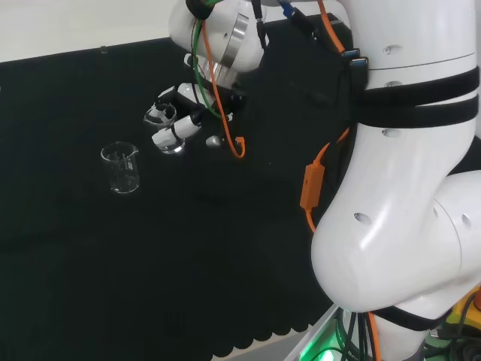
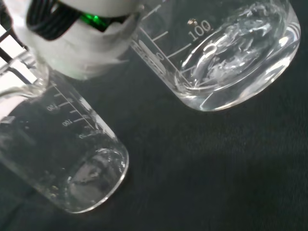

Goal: Pick up the beaker on the right.

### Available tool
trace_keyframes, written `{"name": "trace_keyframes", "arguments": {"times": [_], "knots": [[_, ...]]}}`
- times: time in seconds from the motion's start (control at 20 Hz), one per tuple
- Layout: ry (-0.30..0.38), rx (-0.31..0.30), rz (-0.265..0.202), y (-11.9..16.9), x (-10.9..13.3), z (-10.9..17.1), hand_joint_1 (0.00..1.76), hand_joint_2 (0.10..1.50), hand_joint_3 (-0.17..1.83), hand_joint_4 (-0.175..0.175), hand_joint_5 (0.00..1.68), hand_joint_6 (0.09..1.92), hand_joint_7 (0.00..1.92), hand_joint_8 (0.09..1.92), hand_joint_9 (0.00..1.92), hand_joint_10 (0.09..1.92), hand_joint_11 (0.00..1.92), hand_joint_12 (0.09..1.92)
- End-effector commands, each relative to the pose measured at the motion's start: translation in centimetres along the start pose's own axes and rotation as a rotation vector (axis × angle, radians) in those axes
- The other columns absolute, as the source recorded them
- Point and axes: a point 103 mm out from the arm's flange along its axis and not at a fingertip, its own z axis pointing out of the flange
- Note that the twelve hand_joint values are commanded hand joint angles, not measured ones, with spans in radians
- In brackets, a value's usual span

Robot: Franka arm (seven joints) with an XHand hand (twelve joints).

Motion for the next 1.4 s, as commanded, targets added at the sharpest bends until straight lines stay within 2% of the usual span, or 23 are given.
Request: {"name": "trace_keyframes", "arguments": {"times": [0.05, 0.35, 0.7, 0.95, 1.4], "knots": [[-0.023, 0.024, -0.005, -1.5, 0.6, -1.8, 1.11, 0.87, 0.24, 0.175, 1.30, 0.51, 1.84, 0.09, 1.67, 0.09, 1.12, 0.91], [-0.043, 0.019, 0.000, -2.7, 1.4, -3.5, 1.11, 0.84, 0.30, 0.175, 1.29, 0.52, 1.84, 0.09, 1.67, 0.09, 1.12, 0.92], [-0.043, 0.006, 0.000, -3.1, 1.7, -3.9, 1.12, 0.79, 0.39, 0.175, 1.29, 0.55, 1.83, 0.09, 1.66, 0.09, 1.12, 0.92], [-0.075, 0.025, -0.005, -3.6, 3.0, -4.3, 1.12, 0.79, 0.40, 0.175, 1.28, 0.56, 1.82, 0.09, 1.66, 0.09, 1.12, 0.92], [-0.101, 0.049, -0.012, -3.5, 3.7, -4.3, 1.12, 0.78, 0.41, 0.175, 1.28, 0.57, 1.82, 0.09, 1.66, 0.09, 1.12, 0.92]]}}
